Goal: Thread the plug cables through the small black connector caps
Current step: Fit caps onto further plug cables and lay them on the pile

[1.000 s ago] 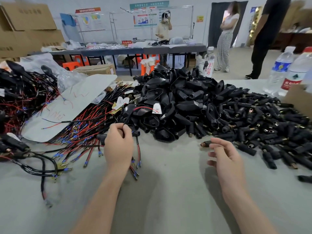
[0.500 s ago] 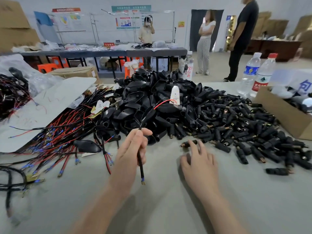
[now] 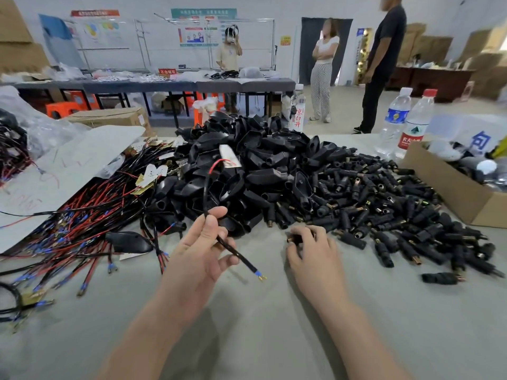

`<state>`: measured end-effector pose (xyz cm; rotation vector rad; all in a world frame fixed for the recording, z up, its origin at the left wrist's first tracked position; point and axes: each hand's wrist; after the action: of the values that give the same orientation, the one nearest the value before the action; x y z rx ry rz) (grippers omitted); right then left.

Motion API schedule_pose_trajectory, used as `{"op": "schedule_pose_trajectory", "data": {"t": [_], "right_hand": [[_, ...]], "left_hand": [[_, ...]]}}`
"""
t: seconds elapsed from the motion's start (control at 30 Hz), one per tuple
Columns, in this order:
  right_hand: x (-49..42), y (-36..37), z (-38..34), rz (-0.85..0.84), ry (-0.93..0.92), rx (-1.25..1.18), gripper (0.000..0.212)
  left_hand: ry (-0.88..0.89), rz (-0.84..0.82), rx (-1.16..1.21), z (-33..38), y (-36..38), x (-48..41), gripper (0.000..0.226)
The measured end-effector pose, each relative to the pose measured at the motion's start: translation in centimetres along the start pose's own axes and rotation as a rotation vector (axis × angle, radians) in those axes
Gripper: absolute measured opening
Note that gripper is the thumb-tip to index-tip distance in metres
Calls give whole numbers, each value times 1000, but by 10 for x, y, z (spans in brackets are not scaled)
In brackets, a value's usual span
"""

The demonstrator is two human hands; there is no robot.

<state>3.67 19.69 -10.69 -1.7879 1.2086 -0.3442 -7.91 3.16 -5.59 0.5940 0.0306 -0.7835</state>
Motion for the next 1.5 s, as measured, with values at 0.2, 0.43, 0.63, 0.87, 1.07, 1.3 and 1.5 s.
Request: {"op": "schedule_pose_trajectory", "data": {"t": [0.2,0.43,0.63,0.87,1.07,1.3,1.5], "right_hand": [[3,-1,-8,111,-67,-61,22],[8,26,-61,65,-308,25,32],[-4,57,-90,-15,-201,159,60],[-1,54,-86,-93,-219,-43,31],[22,30,-64,-52,-282,-224,6],[34,-16,-18,-174,207,-741,23],[27,-36,-8,-346,461,-1303,57]], "left_hand": [[66,182,58,-5,-8,-12,21],[123,364,101,-4,-24,-21,23],[114,497,201,8,-33,-21,23],[97,543,246,8,-34,-20,21],[90,454,210,3,-29,-16,22],[66,314,188,4,-14,-8,31],[74,181,121,-5,-1,-1,18]]}}
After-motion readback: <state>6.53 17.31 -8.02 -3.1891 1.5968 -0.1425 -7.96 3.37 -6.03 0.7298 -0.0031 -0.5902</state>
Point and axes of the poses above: each hand's wrist, its own x-axis away from the middle knuckle, its own y-axis out of the palm, z = x × y, and after that the axes turned 9 degrees about y, right-handed
